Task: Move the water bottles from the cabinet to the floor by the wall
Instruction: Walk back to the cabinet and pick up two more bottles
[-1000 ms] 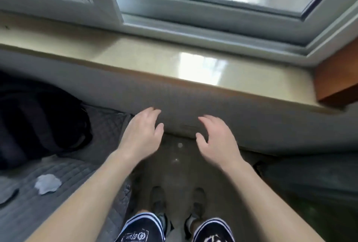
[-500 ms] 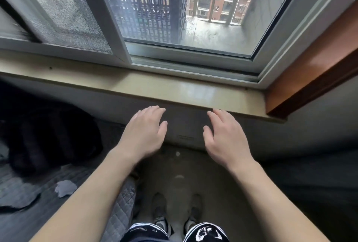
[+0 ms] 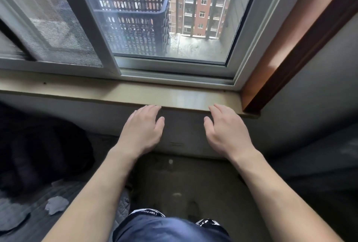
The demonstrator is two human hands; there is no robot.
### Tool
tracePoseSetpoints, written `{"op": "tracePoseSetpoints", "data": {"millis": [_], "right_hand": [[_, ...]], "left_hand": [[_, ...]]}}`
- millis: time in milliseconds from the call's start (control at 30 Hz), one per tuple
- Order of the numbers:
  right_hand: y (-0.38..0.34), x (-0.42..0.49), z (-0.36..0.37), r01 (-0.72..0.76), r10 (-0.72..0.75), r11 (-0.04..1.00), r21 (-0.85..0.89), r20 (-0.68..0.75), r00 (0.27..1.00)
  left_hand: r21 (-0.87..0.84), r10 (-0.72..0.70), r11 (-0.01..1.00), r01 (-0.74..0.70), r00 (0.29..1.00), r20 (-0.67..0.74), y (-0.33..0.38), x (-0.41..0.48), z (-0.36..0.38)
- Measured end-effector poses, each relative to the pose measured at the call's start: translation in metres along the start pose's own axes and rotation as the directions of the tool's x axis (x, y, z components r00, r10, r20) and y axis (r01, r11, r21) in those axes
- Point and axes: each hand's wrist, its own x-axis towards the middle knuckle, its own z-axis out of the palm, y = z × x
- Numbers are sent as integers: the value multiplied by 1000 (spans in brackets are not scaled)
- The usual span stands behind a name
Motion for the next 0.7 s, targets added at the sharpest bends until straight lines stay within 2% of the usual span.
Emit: {"op": "tracePoseSetpoints", "data": {"millis": [133, 300, 533, 700], "right_hand": [[-7, -11, -10, -46, 45, 999, -12, -36, 998], [-23, -35, -18, -148, 146, 989, -26, -66, 987], [-54, -79, -13, -313, 309, 950, -2, -145, 940], [-65, -117, -18, -380, 375, 925, 12, -201, 905]], "left_hand": [[-29, 25, 999, -24, 999, 24, -4, -4, -5], [-35, 126, 992, -124, 990, 70, -14, -7, -14], [-23, 274, 962, -274, 954, 124, -26, -17, -27], [-35, 373, 928, -372, 916, 150, -20, -33, -30]]}}
